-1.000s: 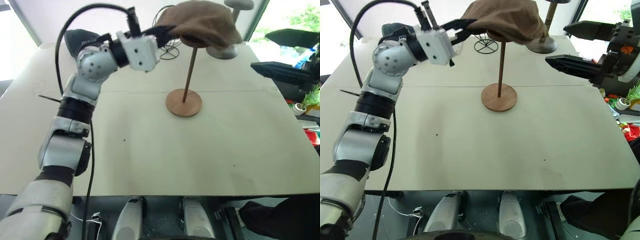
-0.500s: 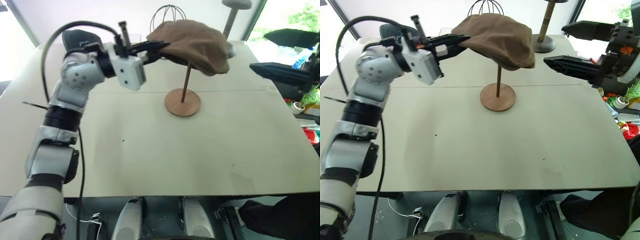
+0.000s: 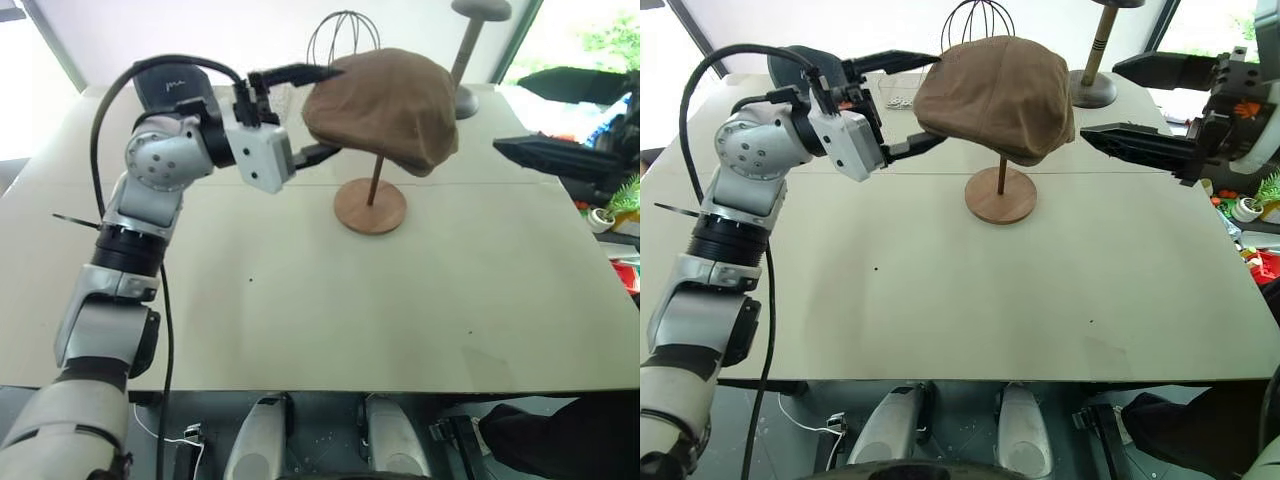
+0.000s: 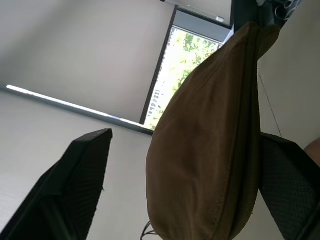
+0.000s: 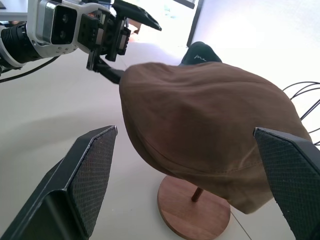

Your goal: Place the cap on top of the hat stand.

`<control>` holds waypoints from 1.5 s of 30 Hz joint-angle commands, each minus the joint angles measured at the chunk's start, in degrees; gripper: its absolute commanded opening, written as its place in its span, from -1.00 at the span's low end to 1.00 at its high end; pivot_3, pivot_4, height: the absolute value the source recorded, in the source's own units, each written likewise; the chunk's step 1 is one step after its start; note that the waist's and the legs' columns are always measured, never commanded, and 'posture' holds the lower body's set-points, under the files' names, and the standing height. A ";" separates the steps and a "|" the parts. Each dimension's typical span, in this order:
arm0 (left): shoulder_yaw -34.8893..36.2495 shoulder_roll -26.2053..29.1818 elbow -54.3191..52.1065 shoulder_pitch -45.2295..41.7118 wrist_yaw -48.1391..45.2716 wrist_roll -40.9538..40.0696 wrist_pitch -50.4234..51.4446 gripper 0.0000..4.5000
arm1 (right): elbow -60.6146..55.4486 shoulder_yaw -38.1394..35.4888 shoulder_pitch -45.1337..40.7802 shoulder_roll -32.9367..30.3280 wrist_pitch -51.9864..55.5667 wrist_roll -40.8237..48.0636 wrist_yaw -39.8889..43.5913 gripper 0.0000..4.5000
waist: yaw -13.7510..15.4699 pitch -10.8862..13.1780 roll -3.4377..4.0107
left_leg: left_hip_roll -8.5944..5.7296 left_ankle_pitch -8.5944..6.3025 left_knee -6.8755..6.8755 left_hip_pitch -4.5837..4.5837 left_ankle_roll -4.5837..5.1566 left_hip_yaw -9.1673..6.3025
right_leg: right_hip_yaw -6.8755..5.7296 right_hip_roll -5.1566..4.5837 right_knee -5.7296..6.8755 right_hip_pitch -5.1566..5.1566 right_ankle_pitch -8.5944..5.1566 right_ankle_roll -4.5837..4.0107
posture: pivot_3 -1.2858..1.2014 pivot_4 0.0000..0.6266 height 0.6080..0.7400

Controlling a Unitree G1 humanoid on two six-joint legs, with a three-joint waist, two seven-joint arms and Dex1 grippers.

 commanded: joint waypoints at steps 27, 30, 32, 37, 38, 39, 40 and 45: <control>9.14 38.66 -3.35 -6.35 -42.06 -42.08 93.84 0.96 | -20.69 13.87 6.41 10.48 -14.94 -18.58 -10.60 1.00 | -1.49 0.05 0.01 | 0.04 -0.06 -0.17 0.00 0.08 -0.03 | 0.00 0.06 0.12 -0.18 -0.31 -0.03 | 0.03 -0.52 1.00; 7.30 39.10 -3.49 -6.70 -44.74 -41.81 93.25 0.96 | -22.94 15.87 8.46 13.22 -17.20 -25.45 -16.74 1.00 | -0.86 0.04 -0.06 | 0.04 -0.06 -0.10 -0.06 0.08 -0.04 | -0.01 0.07 0.14 -0.19 -0.36 -0.16 | 0.03 -0.52 1.00; 6.48 38.67 -3.37 -7.72 -44.96 -41.94 93.15 0.96 | -23.75 17.57 10.00 14.42 -19.98 -31.36 -20.41 1.00 | -0.75 0.01 -0.12 | 0.04 -0.06 -0.02 -0.13 0.08 -0.04 | -0.01 0.07 0.08 -0.18 -0.36 -0.20 | 0.03 -0.52 1.00; 5.09 37.04 -1.88 -10.17 -44.96 -41.12 91.42 0.96 | -22.70 22.81 13.96 18.12 -31.99 -47.63 -28.91 1.00 | -0.82 -0.01 -0.19 | 0.02 -0.06 0.03 -0.20 0.08 -0.05 | 0.00 0.05 0.04 -0.20 -0.36 -0.23 | 0.03 -0.52 1.00; 4.87 36.66 -1.24 -10.69 -44.96 -40.45 90.63 0.96 | -22.45 23.45 15.03 19.04 -33.99 -49.56 -29.81 1.00 | -0.86 -0.01 -0.19 | 0.02 -0.06 0.00 -0.20 0.08 -0.04 | 0.00 0.05 0.05 -0.23 -0.36 -0.23 | 0.03 -0.52 1.00; 4.59 36.25 -0.42 -11.52 -44.96 -39.94 90.25 0.96 | -21.94 24.19 15.99 19.38 -36.21 -52.29 -30.81 1.00 | -0.88 -0.01 -0.19 | 0.02 -0.06 -0.02 -0.20 0.08 -0.04 | 0.00 0.05 0.07 -0.25 -0.36 -0.24 | 0.03 -0.52 1.00; 4.50 35.79 0.36 -12.27 -44.96 -39.45 89.71 0.96 | -21.41 24.63 16.62 19.90 -37.58 -54.07 -31.43 1.00 | -0.90 -0.01 -0.19 | 0.02 -0.06 -0.02 -0.20 0.08 -0.06 | 0.00 0.06 0.08 -0.25 -0.36 -0.24 | 0.03 -0.52 1.00; 3.95 33.40 3.85 -15.55 -44.96 -36.64 87.69 0.96 | -18.70 27.09 16.51 23.37 -41.61 -61.37 -34.42 1.00 | -1.01 -0.01 -0.21 | 0.02 -0.05 0.01 -0.21 0.09 -0.05 | 0.00 0.06 0.08 -0.24 -0.35 -0.23 | 0.03 -0.52 1.00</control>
